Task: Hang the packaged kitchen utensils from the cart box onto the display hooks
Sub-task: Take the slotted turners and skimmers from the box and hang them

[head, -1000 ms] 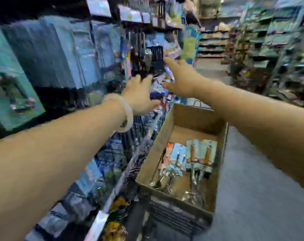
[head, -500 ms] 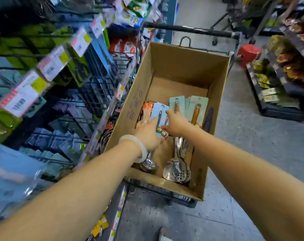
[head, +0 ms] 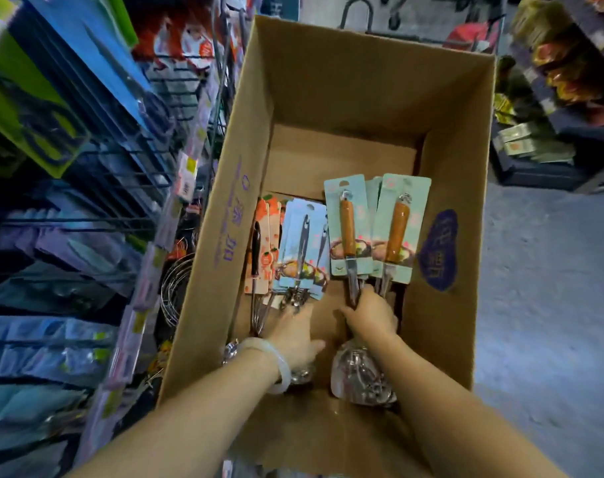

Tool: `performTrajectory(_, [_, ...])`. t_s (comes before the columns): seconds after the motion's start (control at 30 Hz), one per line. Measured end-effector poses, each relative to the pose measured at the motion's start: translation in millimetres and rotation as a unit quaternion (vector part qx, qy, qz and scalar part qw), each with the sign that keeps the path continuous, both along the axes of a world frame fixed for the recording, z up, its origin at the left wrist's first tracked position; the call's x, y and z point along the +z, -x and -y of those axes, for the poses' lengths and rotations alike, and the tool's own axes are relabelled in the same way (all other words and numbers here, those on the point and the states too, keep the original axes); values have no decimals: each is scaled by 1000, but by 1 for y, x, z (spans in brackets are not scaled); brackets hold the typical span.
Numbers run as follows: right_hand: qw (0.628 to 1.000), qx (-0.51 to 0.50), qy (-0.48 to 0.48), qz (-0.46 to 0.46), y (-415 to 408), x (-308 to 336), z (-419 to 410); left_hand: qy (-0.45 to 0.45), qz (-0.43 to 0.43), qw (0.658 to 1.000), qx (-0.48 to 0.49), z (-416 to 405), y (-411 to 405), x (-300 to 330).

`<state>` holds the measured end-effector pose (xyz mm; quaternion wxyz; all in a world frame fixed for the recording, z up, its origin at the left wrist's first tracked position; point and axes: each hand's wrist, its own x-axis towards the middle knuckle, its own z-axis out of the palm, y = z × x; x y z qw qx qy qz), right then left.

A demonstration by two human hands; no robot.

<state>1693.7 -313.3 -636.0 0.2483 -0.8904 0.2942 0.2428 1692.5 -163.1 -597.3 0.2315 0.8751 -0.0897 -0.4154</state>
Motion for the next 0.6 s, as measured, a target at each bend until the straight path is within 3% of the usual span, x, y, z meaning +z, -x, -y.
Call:
performTrajectory(0.1, [996,28,82,-8,-11,-4,-2,5,-7,1000,-6,1,-15,-10])
performTrajectory(0.2, [996,32,79,-24,-15,-5,2,7,-2,1000,-5,4,-25,-10])
performTrajectory(0.47, [986,-36,-148,68,-9,36,28,27,-8,1000,-10,19,-30,10])
performTrajectory(0.6, [955,-45,-234,174,-33,82,24,139,-47,987,67,27,-27,18])
